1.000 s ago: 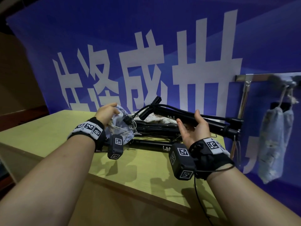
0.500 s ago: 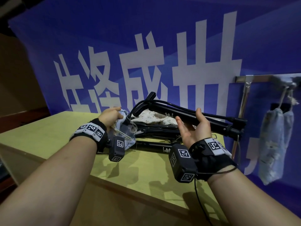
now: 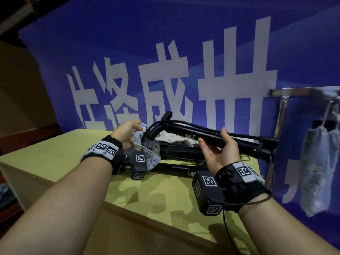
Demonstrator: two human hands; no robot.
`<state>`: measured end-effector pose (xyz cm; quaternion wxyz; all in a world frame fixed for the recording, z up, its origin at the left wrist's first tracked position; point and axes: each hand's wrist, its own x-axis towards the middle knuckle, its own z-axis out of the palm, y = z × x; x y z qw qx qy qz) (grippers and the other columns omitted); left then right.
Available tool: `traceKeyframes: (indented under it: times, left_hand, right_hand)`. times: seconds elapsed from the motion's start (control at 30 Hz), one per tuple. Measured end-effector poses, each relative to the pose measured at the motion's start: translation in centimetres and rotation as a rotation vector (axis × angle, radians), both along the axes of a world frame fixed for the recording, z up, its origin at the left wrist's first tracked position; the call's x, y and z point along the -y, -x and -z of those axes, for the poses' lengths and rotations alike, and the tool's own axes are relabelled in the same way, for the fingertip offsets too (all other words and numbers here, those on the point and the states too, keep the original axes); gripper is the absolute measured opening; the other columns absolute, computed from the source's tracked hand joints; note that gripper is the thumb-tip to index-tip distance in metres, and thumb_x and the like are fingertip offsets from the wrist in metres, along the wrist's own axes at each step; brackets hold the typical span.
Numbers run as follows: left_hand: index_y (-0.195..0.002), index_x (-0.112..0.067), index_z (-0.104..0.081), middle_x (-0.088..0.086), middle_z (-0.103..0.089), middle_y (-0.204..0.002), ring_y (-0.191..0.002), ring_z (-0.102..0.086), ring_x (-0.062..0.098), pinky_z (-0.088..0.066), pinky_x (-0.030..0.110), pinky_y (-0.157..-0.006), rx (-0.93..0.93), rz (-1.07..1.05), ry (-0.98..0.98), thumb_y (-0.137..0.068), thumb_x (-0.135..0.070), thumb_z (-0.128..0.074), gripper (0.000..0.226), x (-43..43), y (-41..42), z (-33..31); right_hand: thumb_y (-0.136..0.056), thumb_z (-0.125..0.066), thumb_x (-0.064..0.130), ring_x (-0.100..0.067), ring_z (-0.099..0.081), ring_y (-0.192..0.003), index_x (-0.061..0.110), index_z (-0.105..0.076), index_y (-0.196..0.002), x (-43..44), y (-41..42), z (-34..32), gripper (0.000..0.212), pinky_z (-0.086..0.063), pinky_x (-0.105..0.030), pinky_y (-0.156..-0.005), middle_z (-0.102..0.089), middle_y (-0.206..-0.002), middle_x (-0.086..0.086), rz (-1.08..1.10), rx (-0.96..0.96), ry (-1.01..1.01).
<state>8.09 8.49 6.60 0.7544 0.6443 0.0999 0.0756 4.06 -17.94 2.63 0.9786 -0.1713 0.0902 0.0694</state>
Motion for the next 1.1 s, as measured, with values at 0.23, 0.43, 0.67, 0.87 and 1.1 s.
traceKeyframes:
  times: [0.23, 0.43, 0.67, 0.87, 1.1]
  left_hand:
    - [-0.143, -0.005, -0.039, 0.021, -0.044, -0.137, -0.128, -0.051, 0.034, -0.047, 0.040, -0.101, 0.030, 0.016, 0.015, -0.090, 0.007, -0.033, 0.054, 1.0, 0.2, -0.9]
    - [-0.146, -0.005, -0.037, 0.024, -0.043, -0.143, -0.124, -0.054, 0.034, -0.047, 0.041, -0.102, 0.034, -0.007, -0.045, -0.088, 0.006, -0.036, 0.059, 1.1, 0.4, -1.4]
    - [-0.150, -0.011, -0.031, 0.017, -0.043, -0.139, -0.112, -0.057, 0.030, -0.053, 0.035, -0.080, 0.119, -0.043, -0.019, -0.090, 0.010, -0.035, 0.064, 2.4, 0.7, -2.1]
    - [-0.150, -0.014, -0.035, 0.012, -0.043, -0.147, -0.128, -0.051, 0.029, -0.046, 0.038, -0.103, 0.144, -0.011, -0.082, -0.089, 0.011, -0.037, 0.066, 2.4, 0.6, -2.9]
    - [-0.145, -0.010, -0.043, 0.014, -0.052, -0.138, -0.114, -0.060, 0.024, -0.055, 0.025, -0.074, 0.124, 0.199, -0.178, -0.090, 0.010, -0.038, 0.058, 4.6, 1.3, -3.4]
  right_hand:
    - [-0.083, -0.071, 0.023, -0.038, -0.066, -0.094, 0.021, -0.039, -0.139, -0.7, 0.1, 0.3, 0.065, -0.058, -0.038, -0.080, -0.031, -0.145, -0.026, -0.036, 0.036, -0.014]
    - [-0.085, -0.068, 0.019, -0.038, -0.065, -0.097, 0.016, -0.057, -0.101, -0.8, 0.3, 0.2, 0.020, -0.056, -0.038, -0.086, -0.041, -0.130, -0.016, -0.074, 0.107, 0.156]
    - [-0.086, -0.066, 0.017, -0.037, -0.066, -0.096, 0.014, -0.062, -0.089, -1.6, 1.1, -0.2, 0.006, -0.051, -0.041, -0.096, -0.064, -0.092, -0.009, -0.063, 0.162, 0.288]
    - [-0.083, -0.069, 0.022, -0.032, -0.068, -0.086, 0.005, -0.067, -0.099, -1.9, 0.5, 0.3, 0.023, -0.055, -0.035, -0.084, -0.073, -0.097, -0.015, -0.092, 0.244, 0.498]
    - [-0.080, -0.074, 0.028, -0.027, -0.070, -0.080, 0.001, -0.065, -0.109, -3.0, 0.4, 0.1, 0.040, -0.057, -0.034, -0.079, -0.071, -0.104, -0.017, -0.087, 0.270, 0.556]
